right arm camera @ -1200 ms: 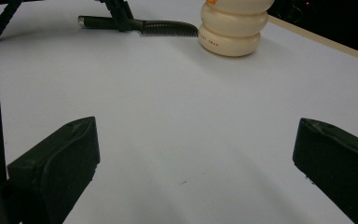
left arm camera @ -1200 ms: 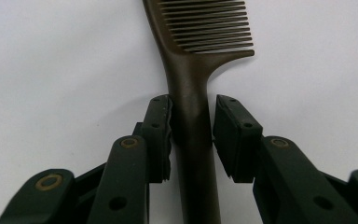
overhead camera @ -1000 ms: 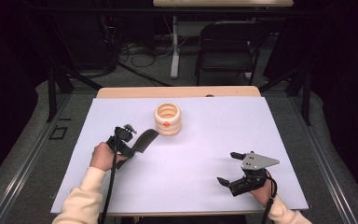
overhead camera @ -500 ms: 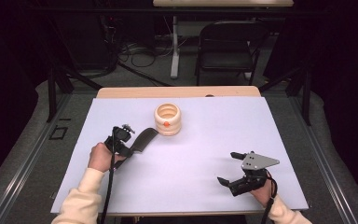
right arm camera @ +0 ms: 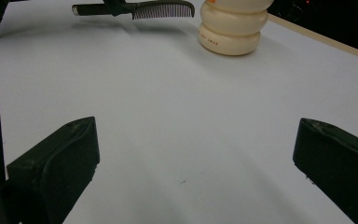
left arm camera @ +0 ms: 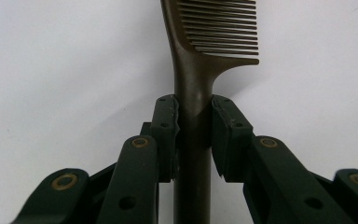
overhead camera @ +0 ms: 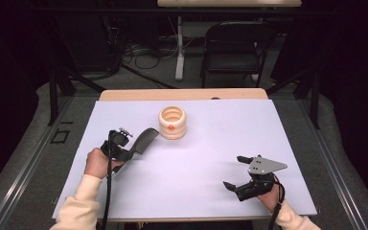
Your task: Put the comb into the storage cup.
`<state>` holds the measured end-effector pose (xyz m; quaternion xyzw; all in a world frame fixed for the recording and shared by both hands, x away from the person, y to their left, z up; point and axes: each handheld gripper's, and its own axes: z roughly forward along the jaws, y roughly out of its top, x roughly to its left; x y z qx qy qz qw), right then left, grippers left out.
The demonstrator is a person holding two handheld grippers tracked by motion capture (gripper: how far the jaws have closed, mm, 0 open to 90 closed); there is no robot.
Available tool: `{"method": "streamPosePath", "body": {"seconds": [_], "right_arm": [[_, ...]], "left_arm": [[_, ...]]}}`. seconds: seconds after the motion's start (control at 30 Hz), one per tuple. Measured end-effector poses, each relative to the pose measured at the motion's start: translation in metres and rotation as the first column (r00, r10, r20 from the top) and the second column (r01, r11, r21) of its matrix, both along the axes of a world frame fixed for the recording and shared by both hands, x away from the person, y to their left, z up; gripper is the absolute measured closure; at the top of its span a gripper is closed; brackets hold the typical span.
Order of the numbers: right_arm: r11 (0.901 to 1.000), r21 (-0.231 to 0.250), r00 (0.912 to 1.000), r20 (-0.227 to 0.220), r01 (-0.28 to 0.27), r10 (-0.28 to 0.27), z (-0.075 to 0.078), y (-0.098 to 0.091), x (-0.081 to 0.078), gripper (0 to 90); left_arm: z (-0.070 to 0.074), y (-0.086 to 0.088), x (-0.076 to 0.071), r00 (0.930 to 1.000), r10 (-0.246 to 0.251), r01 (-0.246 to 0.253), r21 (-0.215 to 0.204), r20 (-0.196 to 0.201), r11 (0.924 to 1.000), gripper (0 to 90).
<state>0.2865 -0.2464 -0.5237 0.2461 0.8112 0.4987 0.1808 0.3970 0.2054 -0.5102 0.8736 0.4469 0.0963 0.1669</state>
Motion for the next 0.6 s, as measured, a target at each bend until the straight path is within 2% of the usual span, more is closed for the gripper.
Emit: {"method": "streamPosePath", "body": {"seconds": [0.07,0.13,0.6], "right_arm": [[1.0,-0.001,1.0,-0.001,0.001,-0.001,0.0,0.0,0.0,0.0],[1.0,-0.001,1.0,0.0,-0.001,0.001,0.0,0.0,0.0,0.0],[1.0,0.003,1.0,-0.002,0.001,-0.001,0.0,0.0,0.0,0.0]], "left_arm": [[0.0,0.0,-0.001,0.9999,0.004,-0.004,-0.006,0.01,1.0,72.8],[0.004,0.0,-0.002,0.9991,0.01,-0.01,-0.003,0.04,0.9999,72.9],[0.013,0.001,-0.007,0.9964,-0.012,0.015,-0.035,0.084,0.9993,72.8]]}}
